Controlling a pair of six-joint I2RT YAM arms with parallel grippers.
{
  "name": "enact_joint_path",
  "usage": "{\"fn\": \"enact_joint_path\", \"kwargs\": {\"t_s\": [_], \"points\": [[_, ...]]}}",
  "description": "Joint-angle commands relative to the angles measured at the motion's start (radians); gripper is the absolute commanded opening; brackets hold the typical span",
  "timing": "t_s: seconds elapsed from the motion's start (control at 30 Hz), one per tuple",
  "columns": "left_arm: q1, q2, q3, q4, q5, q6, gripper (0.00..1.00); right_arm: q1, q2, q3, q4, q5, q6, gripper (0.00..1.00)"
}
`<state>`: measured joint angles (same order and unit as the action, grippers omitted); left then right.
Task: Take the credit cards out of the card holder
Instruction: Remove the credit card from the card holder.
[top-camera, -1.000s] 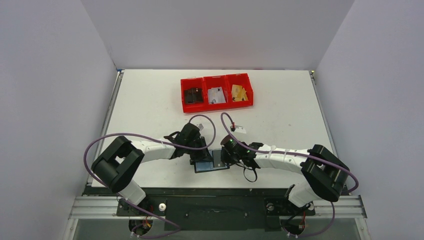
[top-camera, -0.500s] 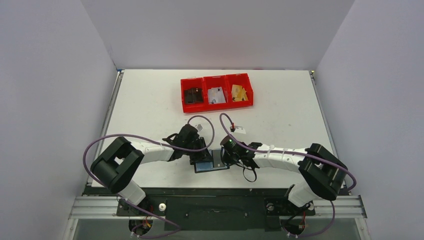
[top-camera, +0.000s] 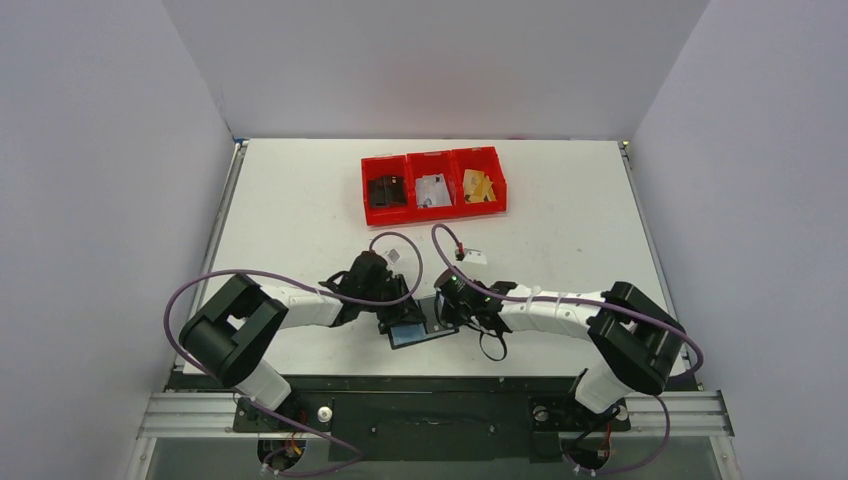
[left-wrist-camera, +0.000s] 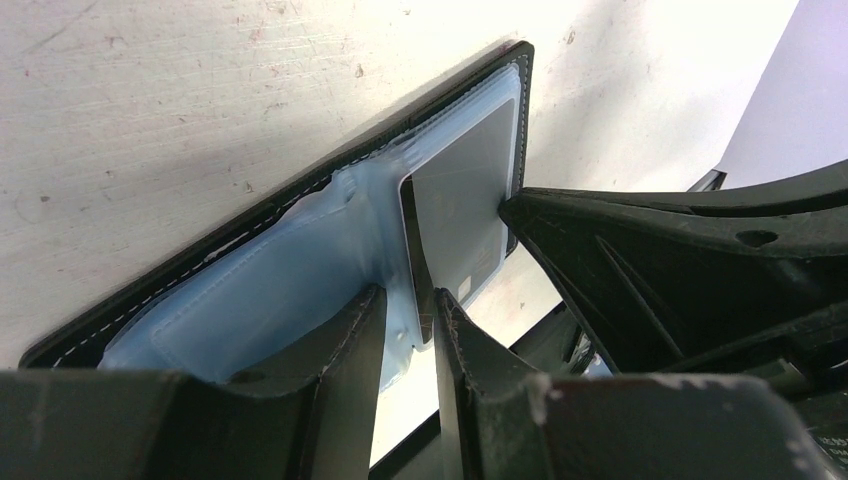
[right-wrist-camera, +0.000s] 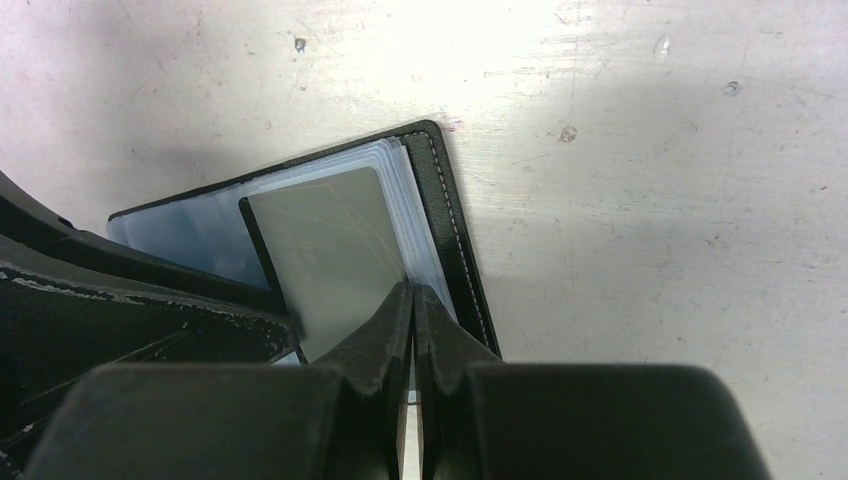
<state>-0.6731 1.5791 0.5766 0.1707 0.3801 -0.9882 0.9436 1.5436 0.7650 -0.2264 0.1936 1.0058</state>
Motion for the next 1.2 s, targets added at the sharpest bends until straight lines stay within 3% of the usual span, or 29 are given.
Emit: {"fn": "enact_joint_path", "kwargs": {"t_s": [0.0,0.43,0.97,1.17], "points": [[0.007,0.019,-0.021,0.053,-0.005,0.000,0.23,0.030,0.038,0.030,-0.032,0.011,-0.009,0.00],[0.020,0.008,-0.054,0.092,0.009,-0.013,0.16,0.059,0.077,0.046,-0.057,0.023,0.004,0.00],[0.049,-0.079,-0.120,0.117,0.042,-0.014,0.17,0.056,0.130,0.041,-0.069,0.023,0.022,0.00],[0.053,-0.059,-0.129,0.163,0.061,-0.025,0.11,0.057,0.136,0.044,-0.069,0.022,0.023,0.00]]}}
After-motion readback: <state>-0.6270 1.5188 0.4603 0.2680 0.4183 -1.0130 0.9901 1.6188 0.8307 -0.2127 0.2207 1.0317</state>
